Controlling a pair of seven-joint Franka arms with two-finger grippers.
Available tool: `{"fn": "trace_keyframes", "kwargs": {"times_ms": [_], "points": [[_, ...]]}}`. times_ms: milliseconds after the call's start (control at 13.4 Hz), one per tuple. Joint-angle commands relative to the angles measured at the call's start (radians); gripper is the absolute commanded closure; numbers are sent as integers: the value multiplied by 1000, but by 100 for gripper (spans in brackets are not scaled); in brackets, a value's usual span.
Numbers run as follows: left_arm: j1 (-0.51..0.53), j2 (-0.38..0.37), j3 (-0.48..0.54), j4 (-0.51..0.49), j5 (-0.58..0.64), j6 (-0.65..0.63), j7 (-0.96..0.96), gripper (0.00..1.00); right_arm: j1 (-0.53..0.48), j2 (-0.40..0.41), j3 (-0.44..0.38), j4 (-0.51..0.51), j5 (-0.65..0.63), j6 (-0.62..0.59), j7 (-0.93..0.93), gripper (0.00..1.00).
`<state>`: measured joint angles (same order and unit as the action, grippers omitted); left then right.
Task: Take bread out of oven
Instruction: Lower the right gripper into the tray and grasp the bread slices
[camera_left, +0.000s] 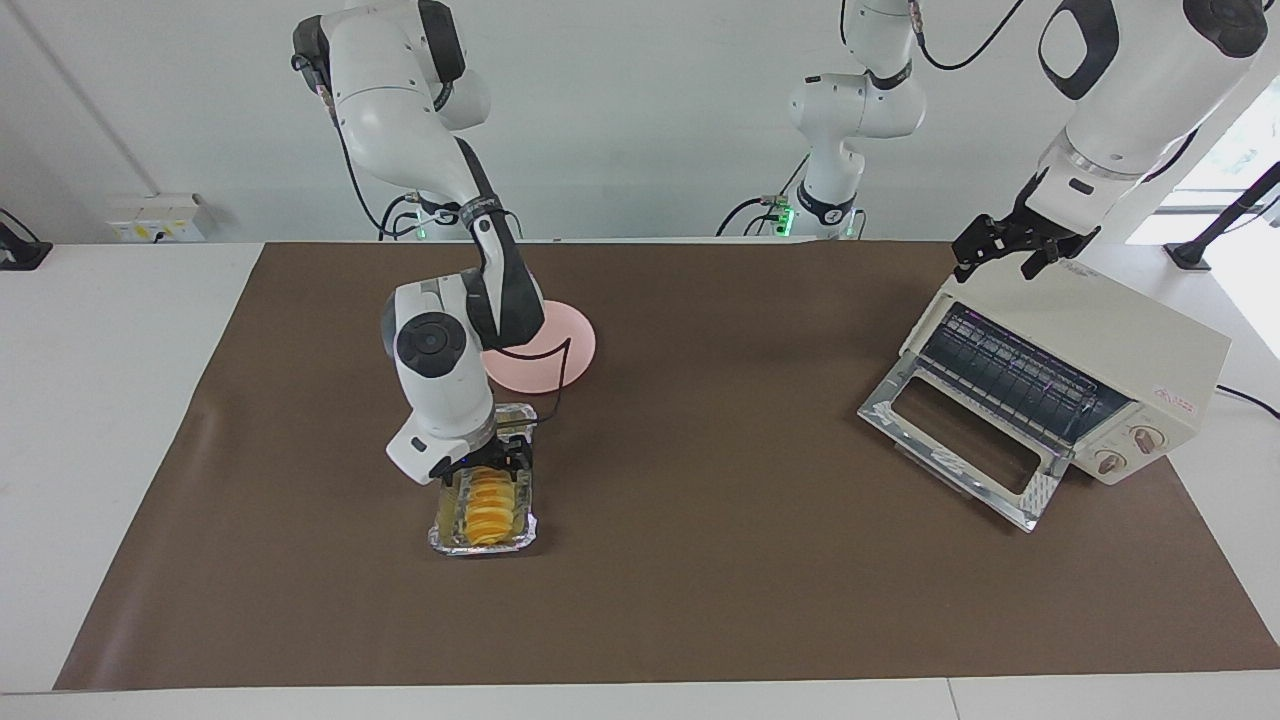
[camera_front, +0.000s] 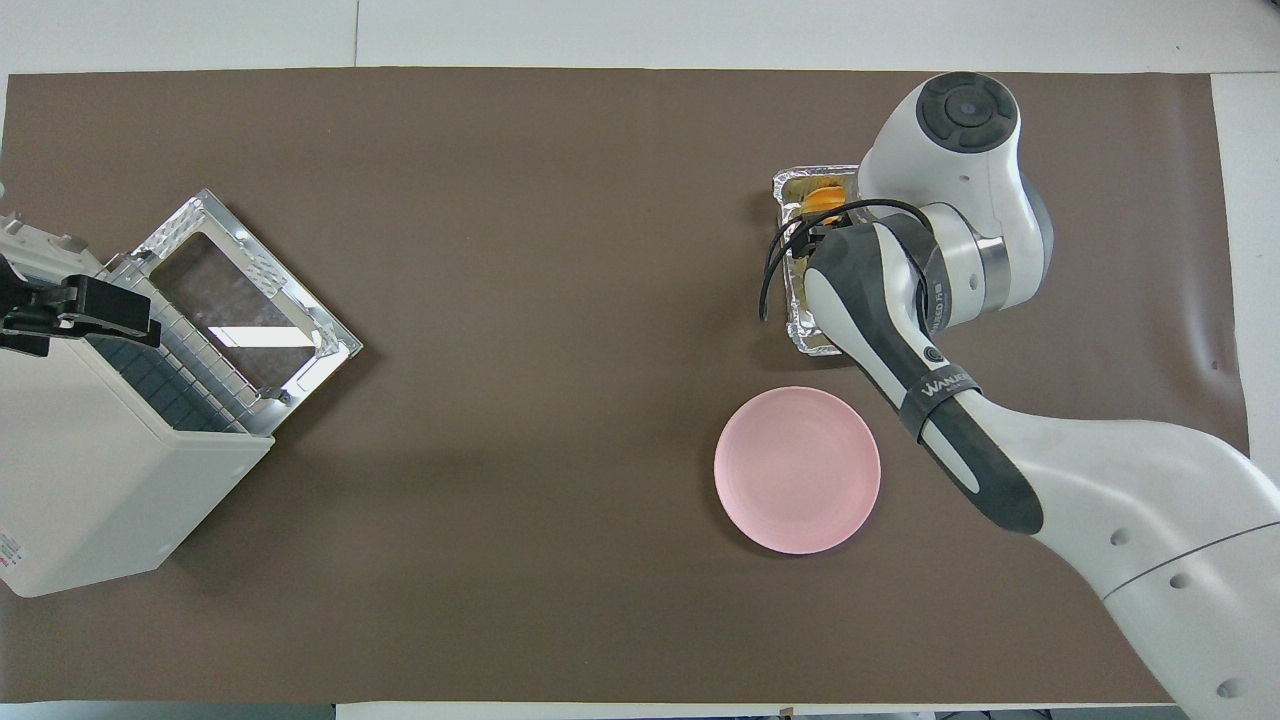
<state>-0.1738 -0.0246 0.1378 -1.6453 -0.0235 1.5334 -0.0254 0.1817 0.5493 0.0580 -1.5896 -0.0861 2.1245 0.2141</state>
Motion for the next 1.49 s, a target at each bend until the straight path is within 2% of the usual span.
{"fn": "trace_keyframes", "kwargs": {"times_ms": [0,74,149,223,298,669,818,967,1190,1413], "points": [[7,-6,-4,5,17,-10,2,0,-5,-11,8,-23,-21,28,18,0],[7,-5,-4,5,17,-10,2,0,-7,-8,8,-23,-21,31,16,10],[7,-5,-4,5,17,-10,2,0,-7,-8,8,-23,-21,38,11,40],[7,-5,-4,5,17,-10,2,0,-7,-8,8,-23,-21,38,11,94],[7,-5,-4,5,17,-10,2,0,-7,-8,8,-21,-21,38,11,100],[7,-6,-4,5,17,-10,2,0,-7,-11,8,9,-18,14,16,100],[7,-5,-4,5,17,-10,2,0,-11,-2,9,72,-11,-73,14,100],[7,-5,-4,5,17,-10,2,0,-16,-12,9,89,-7,-116,11,100],[7,-6,-4,5,17,-10,2,0,-10,-51,13,88,0,-164,16,100],[7,-5,-4,5,17,-10,2,0,-5,-132,16,73,57,-254,34,100]]}}
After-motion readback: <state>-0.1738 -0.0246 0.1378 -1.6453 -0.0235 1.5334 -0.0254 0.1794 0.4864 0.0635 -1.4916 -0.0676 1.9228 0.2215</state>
